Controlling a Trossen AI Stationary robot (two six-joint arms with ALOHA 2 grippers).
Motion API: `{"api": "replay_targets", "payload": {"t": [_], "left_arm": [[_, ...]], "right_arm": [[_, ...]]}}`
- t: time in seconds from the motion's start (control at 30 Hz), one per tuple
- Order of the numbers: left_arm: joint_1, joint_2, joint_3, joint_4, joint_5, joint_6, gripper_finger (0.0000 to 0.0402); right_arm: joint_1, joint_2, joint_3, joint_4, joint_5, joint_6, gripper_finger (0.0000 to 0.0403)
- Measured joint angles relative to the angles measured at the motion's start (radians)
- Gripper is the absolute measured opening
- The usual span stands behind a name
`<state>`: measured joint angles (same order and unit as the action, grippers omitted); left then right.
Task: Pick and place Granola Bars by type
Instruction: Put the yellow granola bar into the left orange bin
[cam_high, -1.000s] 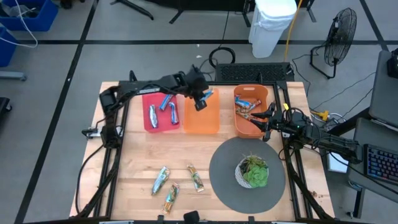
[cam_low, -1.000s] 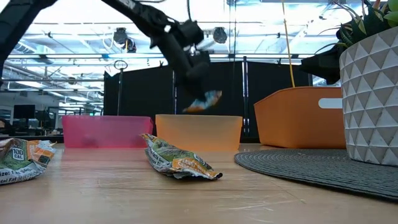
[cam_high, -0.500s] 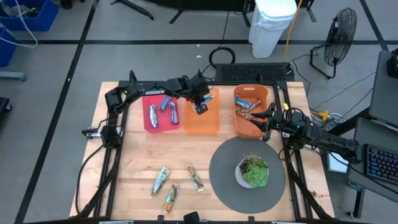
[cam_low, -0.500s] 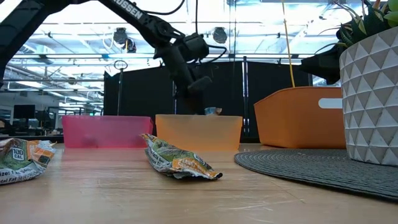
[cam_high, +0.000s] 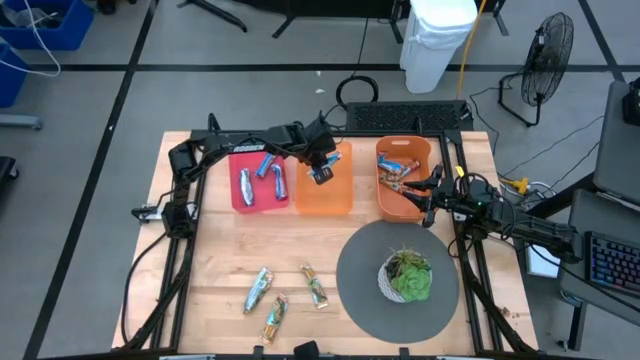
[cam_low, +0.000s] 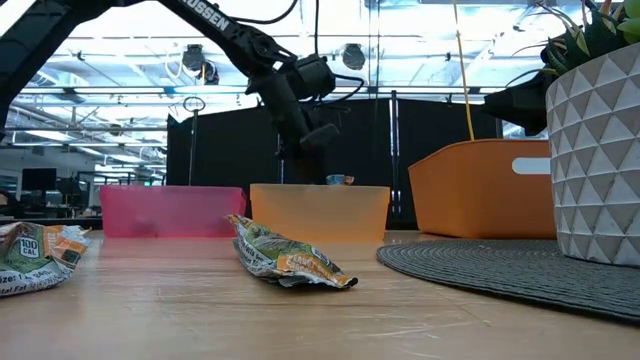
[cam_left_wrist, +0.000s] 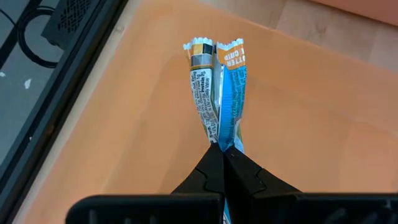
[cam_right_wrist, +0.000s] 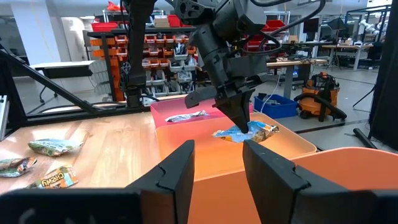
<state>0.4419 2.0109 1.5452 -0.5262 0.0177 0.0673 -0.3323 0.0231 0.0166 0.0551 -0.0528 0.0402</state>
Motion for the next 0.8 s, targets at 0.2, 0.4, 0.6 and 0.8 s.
{"api": "replay_targets", "payload": {"t": [0.2, 0.4, 0.6, 0.8], "left_arm": [[0.0, 0.0, 0.0, -0.002, 0.001, -0.001, 0.0002], [0.0, 0.0, 0.0, -0.003, 0.013, -0.025, 0.0005], [0.0, 0.0, 0.0, -0.002, 0.057, -0.055, 0.0006], [0.0, 0.0, 0.0, -0.002, 0.063, -0.082, 0.0025]], "right_arm": [[0.0, 0.0, 0.0, 0.0, 0.0, 0.0, 0.0128], [0.0, 0.0, 0.0, 0.0, 0.0, 0.0, 0.0128], [0.0, 0.0, 0.0, 0.0, 0.0, 0.0, 0.0128], [0.0, 0.0, 0.0, 0.0, 0.0, 0.0, 0.0128]]}}
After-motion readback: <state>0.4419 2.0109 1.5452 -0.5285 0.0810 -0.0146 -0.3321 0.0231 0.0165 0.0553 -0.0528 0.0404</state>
